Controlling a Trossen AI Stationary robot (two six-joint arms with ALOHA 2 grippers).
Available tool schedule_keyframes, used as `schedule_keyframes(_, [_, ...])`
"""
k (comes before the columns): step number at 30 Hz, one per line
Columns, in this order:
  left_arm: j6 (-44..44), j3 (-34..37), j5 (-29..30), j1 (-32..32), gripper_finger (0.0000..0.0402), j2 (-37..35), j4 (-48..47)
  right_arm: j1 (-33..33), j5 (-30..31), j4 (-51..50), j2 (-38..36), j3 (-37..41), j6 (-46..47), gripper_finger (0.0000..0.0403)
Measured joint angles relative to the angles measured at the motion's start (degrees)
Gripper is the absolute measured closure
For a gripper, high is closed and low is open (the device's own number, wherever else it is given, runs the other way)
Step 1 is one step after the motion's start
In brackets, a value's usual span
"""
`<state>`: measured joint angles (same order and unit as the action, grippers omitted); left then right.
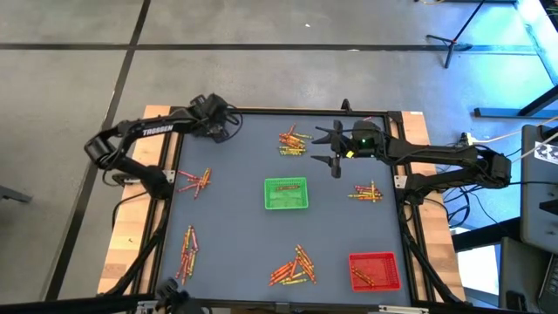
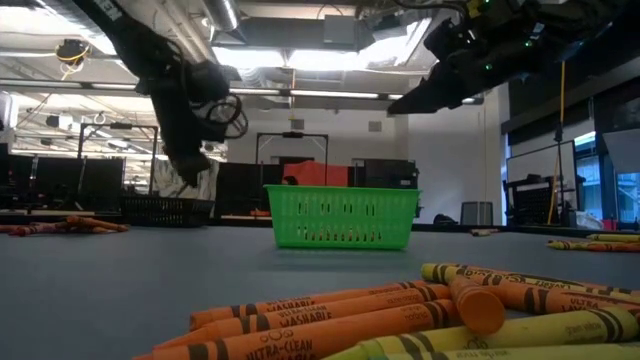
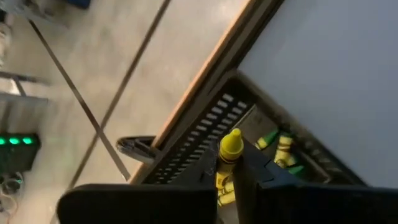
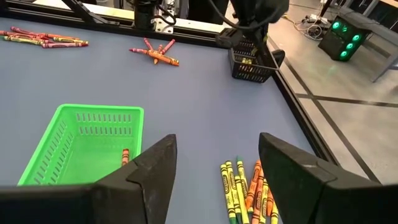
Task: Sort crayons
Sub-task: Put the light green crayon into the black bin, then put the green crayon into the black bin
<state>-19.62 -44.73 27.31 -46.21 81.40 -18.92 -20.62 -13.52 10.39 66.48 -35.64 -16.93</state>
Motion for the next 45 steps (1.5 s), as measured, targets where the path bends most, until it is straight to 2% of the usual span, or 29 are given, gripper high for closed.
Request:
schedule_keyframes(6, [1.5, 0.0, 0.0, -1.1, 0.0371, 1.9, -1.2, 0.0, 0.0, -0.4, 0.0, 0.0, 0.0, 0.0178])
schedule_keyframes(13, [4.5, -0.3, -0.2, -1.1, 0.0309, 1.8, -3.4, 0.0, 0.0, -0.4, 0.0, 0.0, 0.0, 0.0178])
schedule_keyframes(19, [5.1, -1.1, -4.8, 1.9, 0.0287, -3.5, -2.0, 0.0, 1.0, 0.2, 0.0, 0.0, -0.1, 0.0178])
schedule_keyframes(23, [6.5, -0.2, -12.0, 5.3, 0.0286, -8.0, 6.5, 0.0, 10.9, -1.0, 0.0, 0.0, 0.2, 0.0178])
schedule_keyframes(28, [8.6, 5.9, -26.6, 10.2, 0.0286, -9.3, 28.1, 0.0, 25.6, -8.1, 0.0, -1.2, 1.2, 0.0178])
schedule_keyframes(32, [10.5, 12.7, -34.0, 14.9, 0.0286, -8.3, 46.0, -0.3, 33.4, -18.8, 0.1, -5.8, 1.7, 0.0178])
schedule_keyframes(36, [11.7, 18.6, -35.7, 20.2, 0.0285, -7.4, 57.9, -3.4, 34.8, -26.5, 0.1, -9.7, 3.6, 0.0178])
schedule_keyframes(39, [12.0, 21.2, -35.4, 23.6, 0.0285, -6.3, 61.5, -7.8, 34.4, -29.9, 0.9, -11.3, 4.5, 0.0178])
schedule_keyframes(45, [11.2, 22.0, -35.2, 27.6, 0.0285, -5.6, 63.3, -17.6, 26.7, -33.7, 6.6, -13.4, 5.5, 0.0178])
